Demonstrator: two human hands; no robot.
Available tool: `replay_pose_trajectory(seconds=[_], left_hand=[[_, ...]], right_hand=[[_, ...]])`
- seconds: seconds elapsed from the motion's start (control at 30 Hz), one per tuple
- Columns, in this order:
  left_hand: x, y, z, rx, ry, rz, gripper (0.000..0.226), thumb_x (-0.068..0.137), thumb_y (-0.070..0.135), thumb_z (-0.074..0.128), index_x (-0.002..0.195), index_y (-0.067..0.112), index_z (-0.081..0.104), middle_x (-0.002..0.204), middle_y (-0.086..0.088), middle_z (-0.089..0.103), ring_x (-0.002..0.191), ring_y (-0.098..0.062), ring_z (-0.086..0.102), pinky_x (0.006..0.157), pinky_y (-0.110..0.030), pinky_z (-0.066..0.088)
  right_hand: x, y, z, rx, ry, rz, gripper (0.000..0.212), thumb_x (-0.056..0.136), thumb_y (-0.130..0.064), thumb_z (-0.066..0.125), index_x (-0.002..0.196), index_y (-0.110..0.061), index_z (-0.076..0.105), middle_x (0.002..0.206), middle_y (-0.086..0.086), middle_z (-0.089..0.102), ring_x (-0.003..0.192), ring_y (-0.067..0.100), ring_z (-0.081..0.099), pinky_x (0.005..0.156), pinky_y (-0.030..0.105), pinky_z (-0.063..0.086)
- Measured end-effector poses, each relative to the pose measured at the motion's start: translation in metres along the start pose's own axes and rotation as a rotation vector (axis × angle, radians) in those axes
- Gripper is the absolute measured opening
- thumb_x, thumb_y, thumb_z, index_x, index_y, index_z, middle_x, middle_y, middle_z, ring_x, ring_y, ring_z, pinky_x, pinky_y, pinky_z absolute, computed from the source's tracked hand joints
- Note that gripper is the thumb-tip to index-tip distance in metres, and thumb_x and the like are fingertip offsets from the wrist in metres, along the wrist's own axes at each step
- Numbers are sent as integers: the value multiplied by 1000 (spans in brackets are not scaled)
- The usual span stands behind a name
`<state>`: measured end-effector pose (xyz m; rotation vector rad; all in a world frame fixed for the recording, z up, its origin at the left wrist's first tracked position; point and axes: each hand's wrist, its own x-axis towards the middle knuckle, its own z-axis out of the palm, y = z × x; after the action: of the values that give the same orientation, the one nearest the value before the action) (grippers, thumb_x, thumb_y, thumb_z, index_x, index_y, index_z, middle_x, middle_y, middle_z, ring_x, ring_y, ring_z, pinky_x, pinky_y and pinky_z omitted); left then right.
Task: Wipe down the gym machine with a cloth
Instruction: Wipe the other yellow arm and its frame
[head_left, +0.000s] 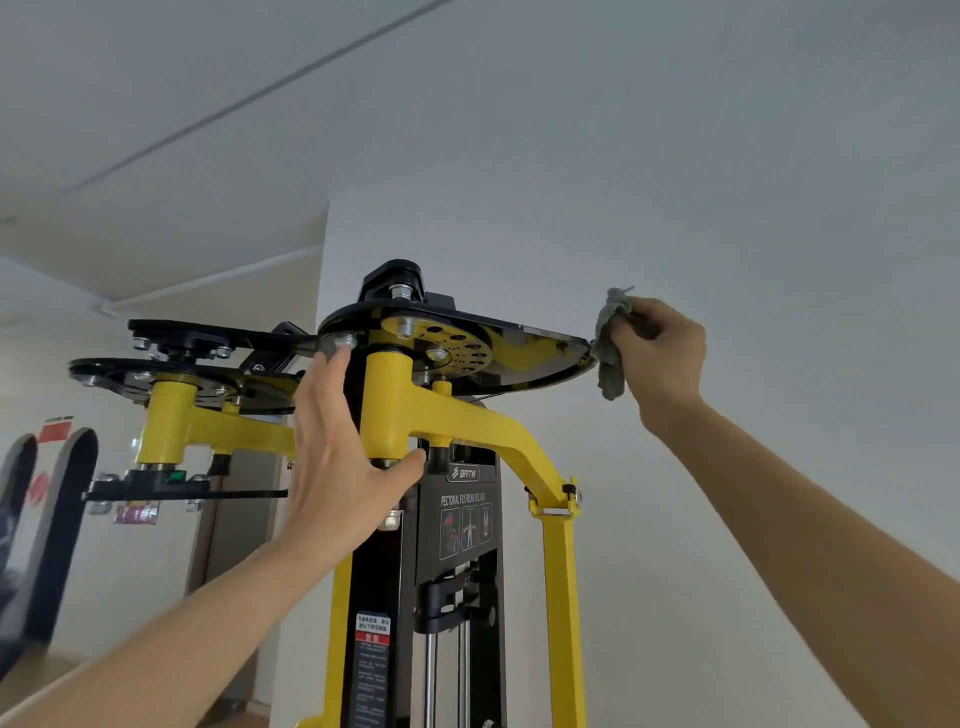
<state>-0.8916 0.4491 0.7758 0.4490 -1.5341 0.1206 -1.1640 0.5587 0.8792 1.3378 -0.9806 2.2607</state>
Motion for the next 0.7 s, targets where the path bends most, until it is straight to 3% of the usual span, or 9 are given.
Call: replay_pose_trajectory(seconds=[0.07,0.13,0.2,0.33,0.47,0.63,0.7], left_hand=[[17,7,-8,48,69,53,121,68,27,90,158,25,10,163,-7,13,152,-26,13,121,-46,22],[33,15,-15,103,80,78,117,70,28,87,159,24,11,163,-7,15,150,-26,14,119,-40,22],[46,21,-20,160,53,100,108,74,28,82,159,24,16,161,-3,22,147,-23,19,114,-35,24],[59,25,-27,144,22,120,84,76,23,76,151,25,38,143,6,43,125,-12,41,95,-30,37],[63,23,-33,172,23,154,75,76,20,75,144,27,45,133,7,47,108,-8,45,86,-31,40],[66,23,-35,220,22,151,71,77,19,73,143,27,45,131,7,48,87,-16,52,80,-33,44],[66,22,-36,246,11,162,72,78,18,72,144,26,44,132,5,48,88,-16,52,79,-31,41]], right_hand=[[10,-14,-2,-154,-175,-127,18,89,-7,64,98,-16,77,79,-1,71,55,1,59,47,15,46],[16,-29,3,-228,-379,-164,19,90,-4,66,103,-14,75,87,-1,74,61,-4,64,52,9,45],[23,-41,10,-274,-523,-179,21,90,-5,69,107,-16,73,92,-2,76,77,2,70,66,14,53],[22,-65,32,-299,-713,-236,16,91,-9,72,104,-18,72,90,-1,77,81,9,71,74,24,58],[12,-89,62,-277,-850,-347,17,92,-6,70,105,-14,76,97,1,77,92,20,73,86,39,61],[-7,-110,97,-203,-904,-496,20,90,-2,69,107,-9,77,100,2,77,93,10,72,88,23,57],[-4,-107,94,-222,-894,-496,18,91,-4,70,106,-10,77,98,1,77,91,9,72,86,20,56]])
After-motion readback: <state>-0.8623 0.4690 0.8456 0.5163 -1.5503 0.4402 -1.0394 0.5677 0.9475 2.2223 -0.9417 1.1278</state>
